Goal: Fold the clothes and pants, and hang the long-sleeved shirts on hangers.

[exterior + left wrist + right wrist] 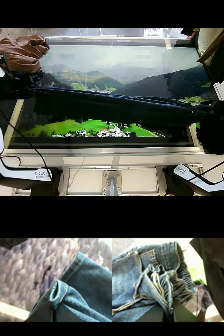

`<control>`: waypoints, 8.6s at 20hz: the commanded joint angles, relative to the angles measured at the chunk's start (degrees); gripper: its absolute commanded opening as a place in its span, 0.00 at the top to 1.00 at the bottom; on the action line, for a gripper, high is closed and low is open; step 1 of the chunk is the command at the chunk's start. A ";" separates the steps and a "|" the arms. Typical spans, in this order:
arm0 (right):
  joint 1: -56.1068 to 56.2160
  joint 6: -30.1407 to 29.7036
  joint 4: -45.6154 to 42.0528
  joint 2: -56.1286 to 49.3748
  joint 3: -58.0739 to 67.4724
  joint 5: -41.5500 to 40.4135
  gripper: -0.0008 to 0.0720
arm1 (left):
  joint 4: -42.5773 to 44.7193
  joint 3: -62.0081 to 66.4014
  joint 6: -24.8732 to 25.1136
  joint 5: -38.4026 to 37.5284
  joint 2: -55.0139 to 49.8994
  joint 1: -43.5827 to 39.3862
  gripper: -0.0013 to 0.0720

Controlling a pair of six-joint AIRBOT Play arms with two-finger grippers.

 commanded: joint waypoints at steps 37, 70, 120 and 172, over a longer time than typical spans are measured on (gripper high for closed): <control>-2.29 -7.19 5.75 -13.81 2.62 2.38 0.24 | -13.44 3.61 -9.49 18.43 -6.58 -7.69 0.21; -10.29 -30.56 33.75 -23.61 -8.92 -3.39 0.25 | -16.20 3.58 -1.86 16.33 3.85 -18.82 0.21; 62.95 1.27 12.17 0.76 5.90 -7.37 0.92 | -44.30 22.88 19.71 -2.32 -13.27 -32.20 0.96; 38.77 -0.85 18.49 -20.94 21.99 27.96 0.92 | -27.06 12.79 19.98 -18.67 -16.02 -40.94 0.96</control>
